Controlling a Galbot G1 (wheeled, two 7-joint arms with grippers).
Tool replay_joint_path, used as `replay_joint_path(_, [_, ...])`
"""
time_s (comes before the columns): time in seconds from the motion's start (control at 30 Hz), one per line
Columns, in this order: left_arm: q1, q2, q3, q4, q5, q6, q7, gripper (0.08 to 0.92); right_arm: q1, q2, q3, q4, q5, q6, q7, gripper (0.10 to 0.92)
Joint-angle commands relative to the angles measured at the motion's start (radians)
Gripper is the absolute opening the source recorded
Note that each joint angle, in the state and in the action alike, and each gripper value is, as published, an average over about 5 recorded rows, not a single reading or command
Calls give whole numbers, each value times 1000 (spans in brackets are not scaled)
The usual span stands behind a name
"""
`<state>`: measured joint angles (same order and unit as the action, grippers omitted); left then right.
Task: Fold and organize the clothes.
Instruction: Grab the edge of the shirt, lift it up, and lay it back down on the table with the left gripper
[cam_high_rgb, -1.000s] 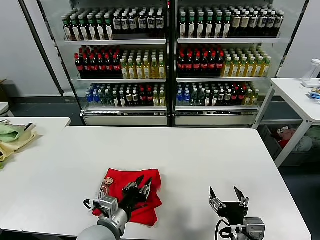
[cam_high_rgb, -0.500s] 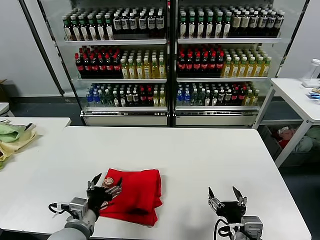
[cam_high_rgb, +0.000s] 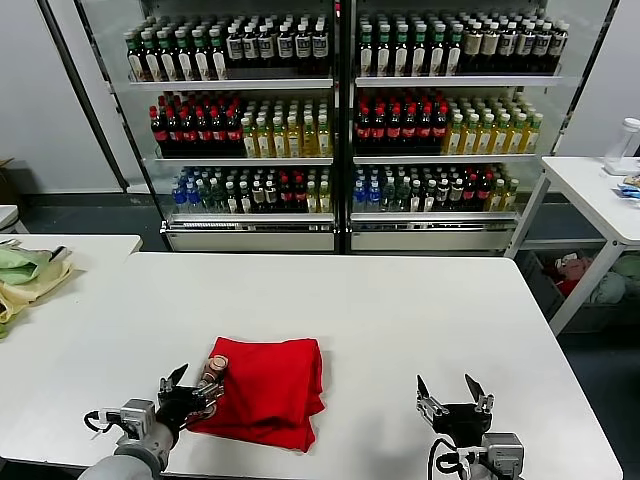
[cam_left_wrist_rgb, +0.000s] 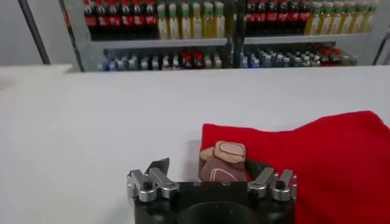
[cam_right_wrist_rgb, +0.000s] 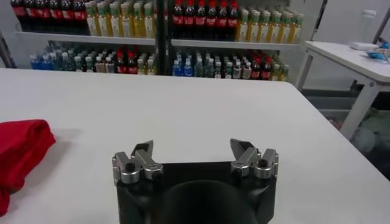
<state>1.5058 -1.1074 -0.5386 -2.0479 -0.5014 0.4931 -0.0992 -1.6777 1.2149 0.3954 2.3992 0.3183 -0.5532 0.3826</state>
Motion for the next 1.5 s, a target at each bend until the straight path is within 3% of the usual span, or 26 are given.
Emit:
replay_joint_path(0.03, [-8, 3, -39, 65, -200, 15, 73, 821, 1, 1, 1, 1, 0, 1, 0, 823])
replay_joint_path(0.2, [4, -4, -51, 47, -239, 35, 80, 766, 2, 6, -3, -3, -1, 2, 0, 823])
replay_joint_path(0.67, [12, -50, -97, 70, -319, 48, 146, 364, 2, 1, -5, 1, -1, 3, 1, 823])
replay_joint_path(0.83, [31, -63, -172, -42, -383, 41, 145, 223, 2, 1, -3, 0, 0, 4, 4, 823])
replay_joint_path(0.97, [47, -58, -309, -154, -499, 74, 124, 160, -4, -3, 8, 8, 0, 5, 6, 823])
replay_joint_path(1.1, [47, -7, -470, -195, -585, 91, 81, 152, -5, -4, 11, 11, 1, 5, 12, 823])
replay_joint_path(1.3, [52, 131, -659, -112, -604, 95, 51, 152, 1, -2, -1, 0, 0, 6, 12, 823])
replay_joint_path(1.5, [68, 255, -712, -37, -344, 94, 61, 152, 3, 2, -1, -2, 1, 7, 11, 823])
